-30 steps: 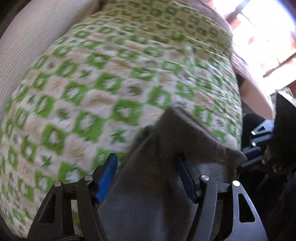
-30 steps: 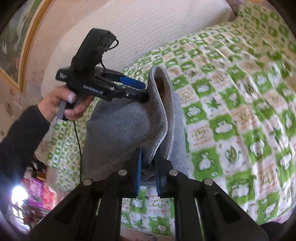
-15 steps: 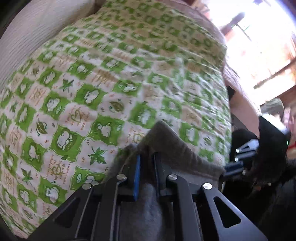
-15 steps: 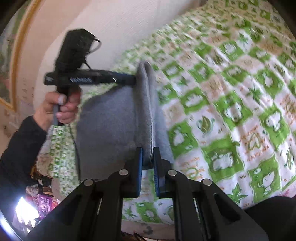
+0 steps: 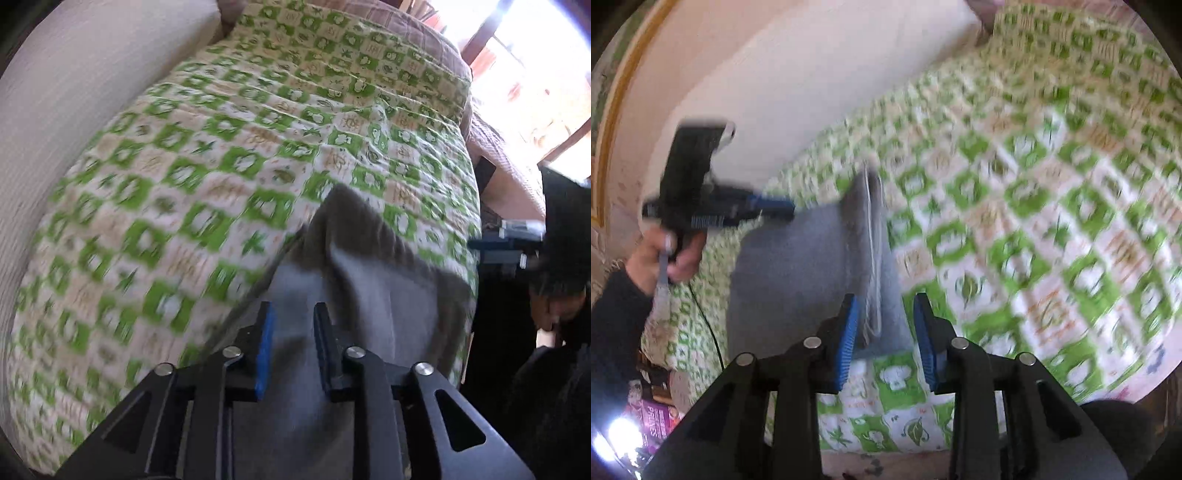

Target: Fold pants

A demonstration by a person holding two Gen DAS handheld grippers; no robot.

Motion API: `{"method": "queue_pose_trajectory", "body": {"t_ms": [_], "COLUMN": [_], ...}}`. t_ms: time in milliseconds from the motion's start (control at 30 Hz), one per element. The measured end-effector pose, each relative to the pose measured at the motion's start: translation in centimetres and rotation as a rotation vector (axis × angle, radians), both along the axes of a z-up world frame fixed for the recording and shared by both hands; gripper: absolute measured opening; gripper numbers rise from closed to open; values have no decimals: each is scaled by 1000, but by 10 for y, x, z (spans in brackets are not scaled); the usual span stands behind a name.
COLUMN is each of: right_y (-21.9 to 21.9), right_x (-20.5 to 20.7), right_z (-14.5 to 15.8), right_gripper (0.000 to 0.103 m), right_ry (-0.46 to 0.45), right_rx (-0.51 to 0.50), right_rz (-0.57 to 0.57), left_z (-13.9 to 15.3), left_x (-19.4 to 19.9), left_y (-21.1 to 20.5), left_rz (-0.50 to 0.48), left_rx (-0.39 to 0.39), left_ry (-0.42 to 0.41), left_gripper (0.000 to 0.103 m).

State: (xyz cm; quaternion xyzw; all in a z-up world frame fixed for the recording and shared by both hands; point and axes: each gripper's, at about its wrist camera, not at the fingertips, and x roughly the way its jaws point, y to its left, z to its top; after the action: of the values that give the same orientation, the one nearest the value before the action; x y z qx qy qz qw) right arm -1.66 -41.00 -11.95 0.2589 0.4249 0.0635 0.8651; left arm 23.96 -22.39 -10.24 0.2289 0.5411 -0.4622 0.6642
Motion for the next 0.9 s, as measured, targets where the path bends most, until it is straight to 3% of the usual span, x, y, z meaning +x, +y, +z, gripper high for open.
{"method": "queue_pose_trajectory", "body": {"t_ms": [133, 300, 400, 500, 533, 600, 667, 833, 867, 900], "right_y": [9, 46, 62, 68, 64, 53, 47, 29, 26, 22], "right_x": [17, 59, 81, 87, 86, 79, 77, 69, 69, 68], "right_z": [19, 17, 1, -28, -40, -47, -43, -18, -16, -14], "right_gripper": [33, 33, 33, 29, 28, 21, 21, 30, 43, 57], "right_ry": [-66, -77, -21, 86, 103, 83, 73, 25, 24, 25], "right_rx": [3, 21, 0, -172, -168, -115, -94, 11, 8, -3], "right_rz": [58, 159, 185, 185, 191, 184, 174, 145, 138, 127], "left_z": [1, -11, -36, -62, -71, -75, -68, -30, -24, -19], "left_x": [-11, -16, 4, 26, 31, 35, 32, 6, -1, -12], "left_y": [25, 23, 19, 32, 38, 47, 55, 101, 113, 129], "left_rz": [19, 36, 156, 268, 299, 343, 379, 489, 519, 557], "left_rx": [7, -9, 59, 76, 56, 19, -16, -160, -189, -224], "left_ry": [-4, 17, -13, 14, 44, 58, 37, 6, 6, 9], "left_gripper": [30, 33, 34, 39, 48, 51, 50, 49, 49, 56]}}
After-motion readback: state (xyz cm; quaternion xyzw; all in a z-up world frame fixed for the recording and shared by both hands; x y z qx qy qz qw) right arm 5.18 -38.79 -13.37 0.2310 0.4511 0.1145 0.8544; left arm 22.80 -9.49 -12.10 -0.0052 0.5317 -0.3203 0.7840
